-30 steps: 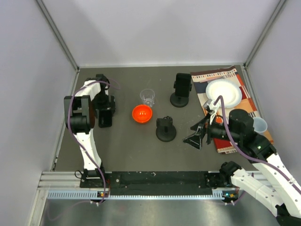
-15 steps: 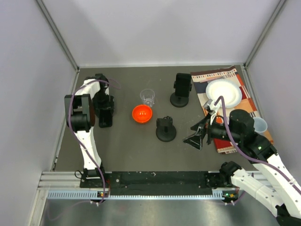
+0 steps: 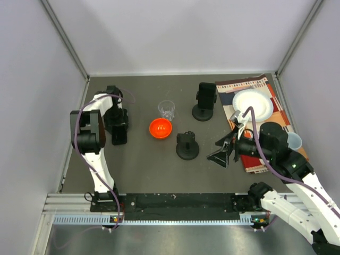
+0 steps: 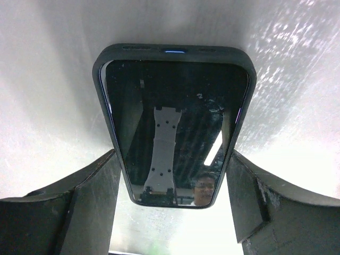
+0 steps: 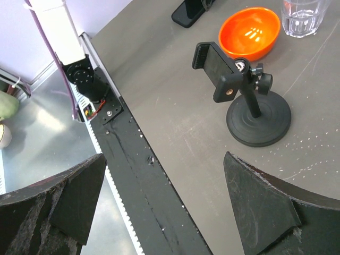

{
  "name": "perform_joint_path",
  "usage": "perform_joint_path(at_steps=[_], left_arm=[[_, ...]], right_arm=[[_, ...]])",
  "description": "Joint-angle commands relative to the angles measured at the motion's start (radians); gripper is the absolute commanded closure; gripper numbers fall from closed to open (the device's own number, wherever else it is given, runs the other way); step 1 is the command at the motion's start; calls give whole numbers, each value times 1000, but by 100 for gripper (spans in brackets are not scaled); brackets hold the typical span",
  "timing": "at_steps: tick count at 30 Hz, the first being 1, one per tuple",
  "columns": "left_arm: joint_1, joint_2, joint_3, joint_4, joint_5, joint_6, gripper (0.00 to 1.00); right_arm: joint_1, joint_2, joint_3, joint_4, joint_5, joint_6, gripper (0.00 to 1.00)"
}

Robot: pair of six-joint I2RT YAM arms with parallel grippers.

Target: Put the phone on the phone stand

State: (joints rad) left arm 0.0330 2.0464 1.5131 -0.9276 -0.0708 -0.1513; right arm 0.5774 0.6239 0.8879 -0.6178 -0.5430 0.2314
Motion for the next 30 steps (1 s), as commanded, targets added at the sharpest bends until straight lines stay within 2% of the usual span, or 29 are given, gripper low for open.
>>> perform_joint_path(at_steps=[1, 5, 13, 20, 23, 25, 27, 30], left_arm=[[7, -104, -85, 29, -47, -73, 100], [5, -219, -152, 75, -52, -91, 100], [5, -353, -225, 118, -20, -108, 100], [1, -514, -258, 150, 52, -105, 100], [-24, -607, -257, 162, 66, -102, 100], [-60, -685, -255, 176, 124, -94, 100], [-85, -738, -248, 196, 176, -93, 100], [-125, -882, -260, 248, 222, -87, 100]], right_arm=[[-10, 29, 54, 29, 12, 8, 8], [-10, 60, 60, 55, 3, 13, 9], [-8, 109, 78, 101, -12, 34, 9], [-8, 155, 137, 107, 101, 91, 9], [-8, 195, 186, 107, 130, 114, 9], [-8, 238, 229, 107, 132, 127, 7], [-10, 266, 279, 110, 150, 144, 2], [-10, 303, 327, 136, 201, 177, 1]])
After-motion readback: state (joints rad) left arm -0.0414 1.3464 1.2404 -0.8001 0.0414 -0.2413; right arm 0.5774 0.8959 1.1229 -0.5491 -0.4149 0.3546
